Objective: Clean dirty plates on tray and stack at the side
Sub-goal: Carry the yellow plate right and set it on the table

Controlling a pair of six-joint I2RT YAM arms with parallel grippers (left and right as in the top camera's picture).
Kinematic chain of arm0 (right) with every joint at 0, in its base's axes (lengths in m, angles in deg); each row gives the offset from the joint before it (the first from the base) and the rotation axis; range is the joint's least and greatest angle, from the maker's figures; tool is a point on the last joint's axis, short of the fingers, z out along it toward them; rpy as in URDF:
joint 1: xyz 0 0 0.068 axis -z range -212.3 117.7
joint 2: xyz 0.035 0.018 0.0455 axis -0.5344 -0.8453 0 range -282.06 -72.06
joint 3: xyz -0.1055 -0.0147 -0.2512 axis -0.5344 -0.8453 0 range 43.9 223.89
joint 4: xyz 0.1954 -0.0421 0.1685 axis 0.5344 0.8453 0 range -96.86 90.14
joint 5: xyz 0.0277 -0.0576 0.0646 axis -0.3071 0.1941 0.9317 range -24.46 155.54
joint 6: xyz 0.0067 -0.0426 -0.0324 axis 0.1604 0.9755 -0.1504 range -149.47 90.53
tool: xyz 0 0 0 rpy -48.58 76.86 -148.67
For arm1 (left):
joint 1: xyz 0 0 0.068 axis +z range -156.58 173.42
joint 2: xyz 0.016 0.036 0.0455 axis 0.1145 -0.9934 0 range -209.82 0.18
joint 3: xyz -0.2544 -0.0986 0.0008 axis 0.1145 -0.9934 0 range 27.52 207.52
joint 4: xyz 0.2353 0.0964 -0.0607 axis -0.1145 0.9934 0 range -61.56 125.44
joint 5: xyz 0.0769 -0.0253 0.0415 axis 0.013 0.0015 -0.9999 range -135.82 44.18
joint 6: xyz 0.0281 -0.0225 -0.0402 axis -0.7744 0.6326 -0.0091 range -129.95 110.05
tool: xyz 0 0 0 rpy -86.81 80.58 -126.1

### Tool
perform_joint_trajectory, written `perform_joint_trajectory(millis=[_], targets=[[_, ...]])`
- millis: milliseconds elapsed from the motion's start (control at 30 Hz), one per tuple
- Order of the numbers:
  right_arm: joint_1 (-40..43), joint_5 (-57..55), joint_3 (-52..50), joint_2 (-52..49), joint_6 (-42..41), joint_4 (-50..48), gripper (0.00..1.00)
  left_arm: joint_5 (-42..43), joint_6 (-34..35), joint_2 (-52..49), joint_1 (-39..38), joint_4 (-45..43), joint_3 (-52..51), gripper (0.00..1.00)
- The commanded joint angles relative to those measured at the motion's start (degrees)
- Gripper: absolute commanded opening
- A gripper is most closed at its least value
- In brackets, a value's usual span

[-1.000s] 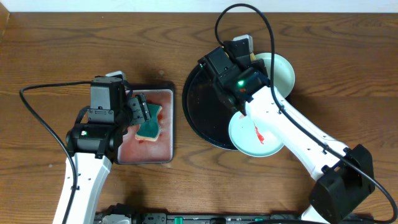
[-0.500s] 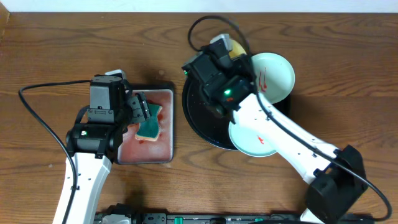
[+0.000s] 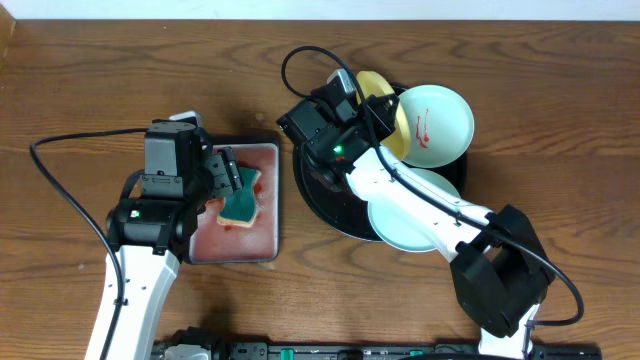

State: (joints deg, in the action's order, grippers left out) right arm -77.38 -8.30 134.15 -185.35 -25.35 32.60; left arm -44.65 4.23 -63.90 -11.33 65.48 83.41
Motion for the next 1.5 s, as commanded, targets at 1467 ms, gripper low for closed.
perform_joint_trajectory(millis=[1467], targets=[[52.57,78.23,-2.21,10.1,-32.41,9.14,0.01,-0.11,-0.13,0.15,-0.02,1.77,0.35,0.78]])
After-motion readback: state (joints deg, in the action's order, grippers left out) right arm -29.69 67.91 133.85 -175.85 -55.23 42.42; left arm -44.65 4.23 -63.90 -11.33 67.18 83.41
